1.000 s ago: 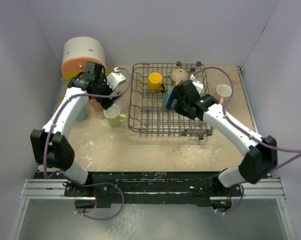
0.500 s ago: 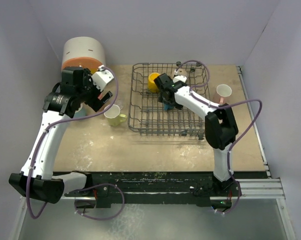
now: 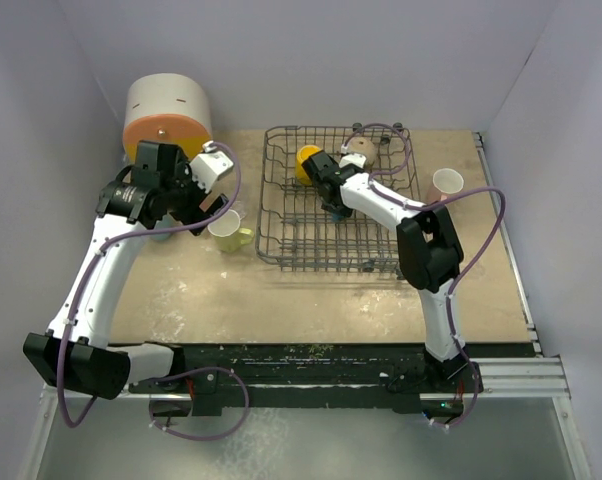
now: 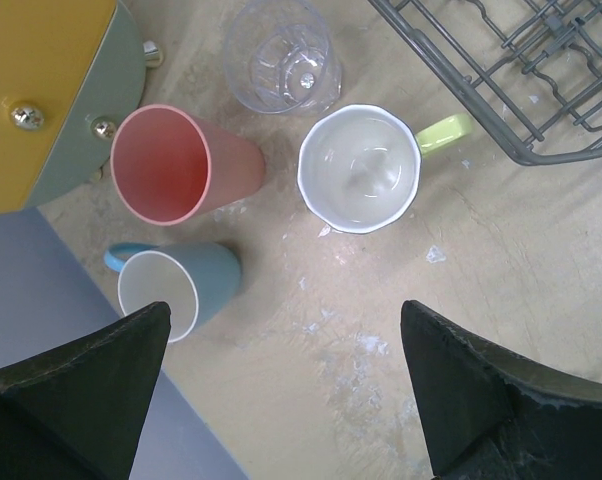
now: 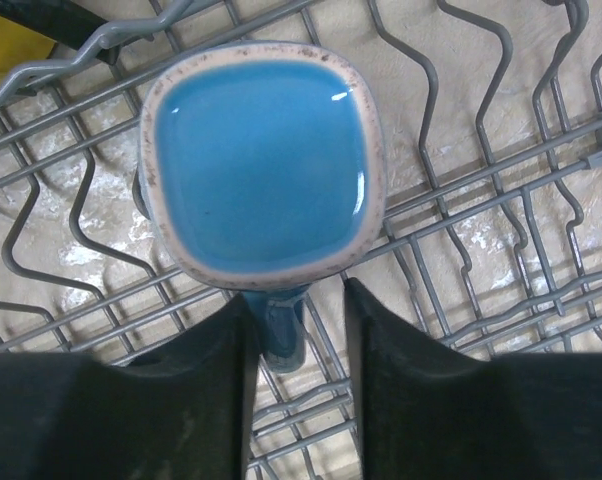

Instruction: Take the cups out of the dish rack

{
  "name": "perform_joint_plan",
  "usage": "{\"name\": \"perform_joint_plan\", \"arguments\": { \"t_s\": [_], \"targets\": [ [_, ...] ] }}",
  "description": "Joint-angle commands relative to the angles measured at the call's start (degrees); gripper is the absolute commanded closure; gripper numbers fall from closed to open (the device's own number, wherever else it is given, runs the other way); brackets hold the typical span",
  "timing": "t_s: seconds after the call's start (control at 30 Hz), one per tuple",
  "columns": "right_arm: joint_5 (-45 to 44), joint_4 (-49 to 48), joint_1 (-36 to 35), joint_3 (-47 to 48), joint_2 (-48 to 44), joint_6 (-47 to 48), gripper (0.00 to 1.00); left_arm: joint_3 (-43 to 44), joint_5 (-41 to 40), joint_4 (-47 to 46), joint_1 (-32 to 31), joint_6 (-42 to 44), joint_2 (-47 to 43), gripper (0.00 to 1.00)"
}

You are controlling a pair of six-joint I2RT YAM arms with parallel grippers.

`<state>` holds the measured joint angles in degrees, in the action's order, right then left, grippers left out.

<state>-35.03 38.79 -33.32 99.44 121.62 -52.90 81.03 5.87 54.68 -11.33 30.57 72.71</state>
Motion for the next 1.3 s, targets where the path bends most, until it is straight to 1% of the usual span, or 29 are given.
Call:
{"name": "perform_joint_plan", "arguments": {
  "t_s": [0.0, 0.23, 0.27, 0.53, 0.63, 0.8, 0.87, 0.93, 1.03, 1.1, 1.2, 1.27],
  "targets": [
    [-3.6, -1.1, 0.1, 2.1, -0.9, 2.2, 0.66, -0.3, 1.3, -0.2, 0.0, -1.2, -1.7, 0.01],
    [-4.8, -2.0, 0.2, 2.6, -2.5, 4.8, 0.97, -0.2, 2.9, 0.6, 0.0, -0.9, -2.9, 0.01],
    [-4.8, -1.9, 0.1, 2.7, -3.0, 5.2, 1.0, -0.1, 2.9, 0.7, 0.0, -1.0, -2.9, 0.01],
    [-7.7, -4.4, 0.1, 3.5, -9.9, 9.7, 1.0, 1.2, 3.0, 1.0, 0.0, -1.7, -2.6, 0.01],
    [-8.9, -7.6, 0.1, 3.4, -13.0, 12.1, 1.0, 1.0, 3.7, 0.4, 0.0, -1.9, -3.1, 0.01],
    [-5.5, -8.8, -0.5, 2.7, -17.7, 12.6, 1.0, -0.1, 7.1, -0.8, 0.0, -0.4, -5.3, 0.01],
    [-2.9, -9.0, -1.3, 1.7, -20.2, 12.7, 1.0, -1.2, 10.9, -1.3, 0.0, 1.4, -7.3, 0.01],
    [2.7, -9.4, -2.3, 0.3, -22.9, 12.6, 1.0, -3.3, 15.0, -2.5, 0.0, 3.4, -10.0, 0.01],
    [15.4, -11.0, -3.1, -2.4, -27.6, 12.4, 1.0, -6.5, 21.2, -4.2, -0.1, 7.7, -14.1, 0.01],
    [23.4, -13.4, -4.5, -4.9, -30.9, 12.2, 1.0, -8.9, 23.7, -5.7, -0.1, 11.5, -16.6, 0.01],
    [34.2, -16.7, -6.1, -8.8, -35.5, 9.6, 1.0, -11.3, 24.7, -6.4, -0.1, 17.3, -19.0, 0.01],
    [42.1, -20.7, -6.8, -13.5, -39.0, 7.0, 1.0, -11.4, 25.4, -5.8, -0.1, 19.6, -19.8, 0.01]
  ]
}}
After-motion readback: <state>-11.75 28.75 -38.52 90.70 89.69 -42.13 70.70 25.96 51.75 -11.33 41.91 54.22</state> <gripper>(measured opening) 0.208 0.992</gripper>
